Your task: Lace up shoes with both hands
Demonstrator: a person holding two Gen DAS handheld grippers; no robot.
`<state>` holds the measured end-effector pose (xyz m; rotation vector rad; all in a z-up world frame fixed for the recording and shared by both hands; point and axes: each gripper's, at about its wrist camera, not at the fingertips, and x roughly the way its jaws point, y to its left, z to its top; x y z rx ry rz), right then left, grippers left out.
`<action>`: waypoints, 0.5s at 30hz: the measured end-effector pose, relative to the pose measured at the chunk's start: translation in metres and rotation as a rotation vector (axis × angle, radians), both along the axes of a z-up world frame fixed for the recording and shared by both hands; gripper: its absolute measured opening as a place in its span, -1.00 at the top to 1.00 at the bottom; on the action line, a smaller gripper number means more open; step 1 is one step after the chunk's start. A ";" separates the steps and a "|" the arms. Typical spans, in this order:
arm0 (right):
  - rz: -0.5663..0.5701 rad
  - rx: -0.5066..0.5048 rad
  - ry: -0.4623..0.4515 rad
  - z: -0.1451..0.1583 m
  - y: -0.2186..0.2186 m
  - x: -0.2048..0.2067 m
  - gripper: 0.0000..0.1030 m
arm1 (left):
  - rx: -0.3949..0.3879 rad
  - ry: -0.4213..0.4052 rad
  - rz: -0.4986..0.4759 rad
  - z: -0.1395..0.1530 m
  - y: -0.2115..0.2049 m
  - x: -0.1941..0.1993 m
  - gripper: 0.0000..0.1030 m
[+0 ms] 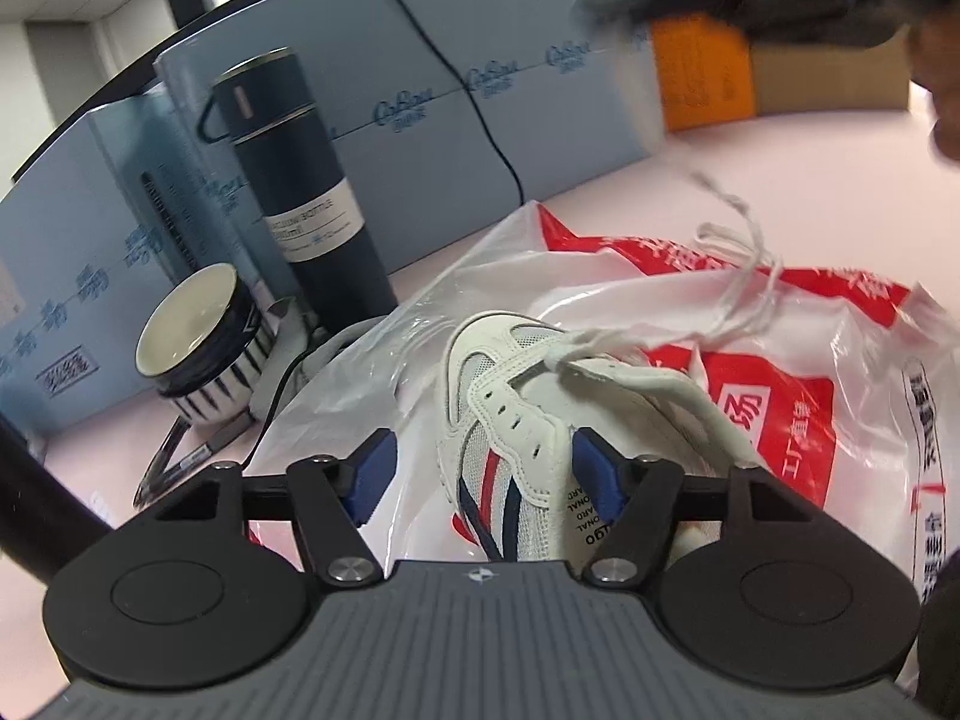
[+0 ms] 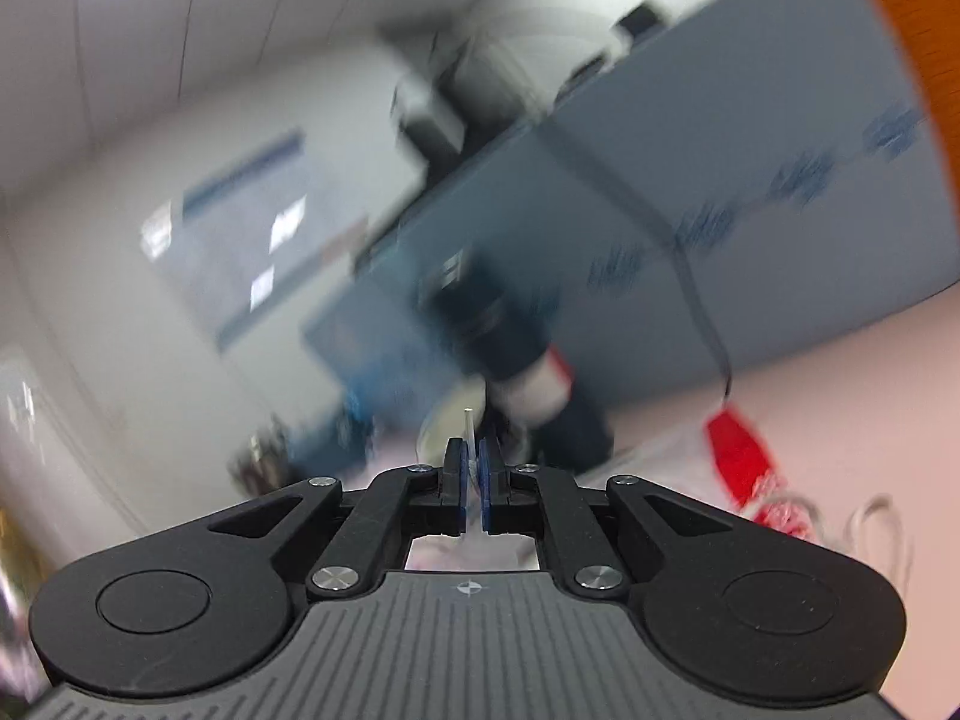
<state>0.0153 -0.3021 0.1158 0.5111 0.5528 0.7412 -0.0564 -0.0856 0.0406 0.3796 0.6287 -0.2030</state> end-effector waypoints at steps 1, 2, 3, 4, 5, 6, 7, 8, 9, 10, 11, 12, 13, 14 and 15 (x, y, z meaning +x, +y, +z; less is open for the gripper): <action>0.050 -0.053 0.018 -0.011 0.016 0.004 0.89 | 0.010 0.006 -0.018 0.000 0.000 0.001 0.03; 0.082 -0.070 0.036 -0.021 0.028 0.008 0.89 | 0.006 0.016 -0.028 0.001 0.002 0.001 0.15; 0.111 -0.089 0.047 -0.029 0.037 0.012 0.89 | 0.000 0.026 -0.037 0.001 0.003 0.002 0.20; 0.133 -0.118 0.052 -0.035 0.045 0.016 0.89 | -0.005 0.036 -0.046 0.002 0.005 0.003 0.27; 0.147 -0.143 0.055 -0.038 0.051 0.015 0.89 | -0.020 0.046 -0.052 0.003 0.006 0.003 0.35; 0.158 -0.152 0.058 -0.040 0.055 0.013 0.89 | -0.035 0.056 -0.056 0.004 0.008 0.004 0.38; 0.169 -0.160 0.062 -0.043 0.059 0.011 0.89 | -0.042 0.059 -0.058 0.005 0.008 0.004 0.39; 0.175 -0.163 0.062 -0.043 0.060 0.009 0.89 | -0.037 0.056 -0.061 0.005 0.007 0.004 0.39; 0.180 -0.171 0.061 -0.043 0.060 0.009 0.89 | -0.030 0.053 -0.064 0.005 0.006 0.003 0.38; 0.183 -0.186 0.058 -0.040 0.057 0.007 0.89 | -0.020 0.050 -0.068 0.004 0.004 0.004 0.37; 0.185 -0.201 0.056 -0.040 0.056 0.006 0.89 | -0.010 0.048 -0.072 0.004 0.003 0.004 0.37; 0.185 -0.213 0.056 -0.039 0.052 0.003 0.89 | 0.000 0.046 -0.077 0.003 0.001 0.004 0.37; 0.187 -0.218 0.061 -0.040 0.052 0.002 0.89 | -0.006 0.050 -0.076 0.003 0.002 0.006 0.37; 0.188 -0.224 0.066 -0.041 0.051 0.001 0.89 | -0.014 0.054 -0.075 0.003 0.002 0.007 0.37; 0.190 -0.237 0.070 -0.043 0.053 0.002 0.89 | -0.022 0.058 -0.074 0.003 0.003 0.009 0.37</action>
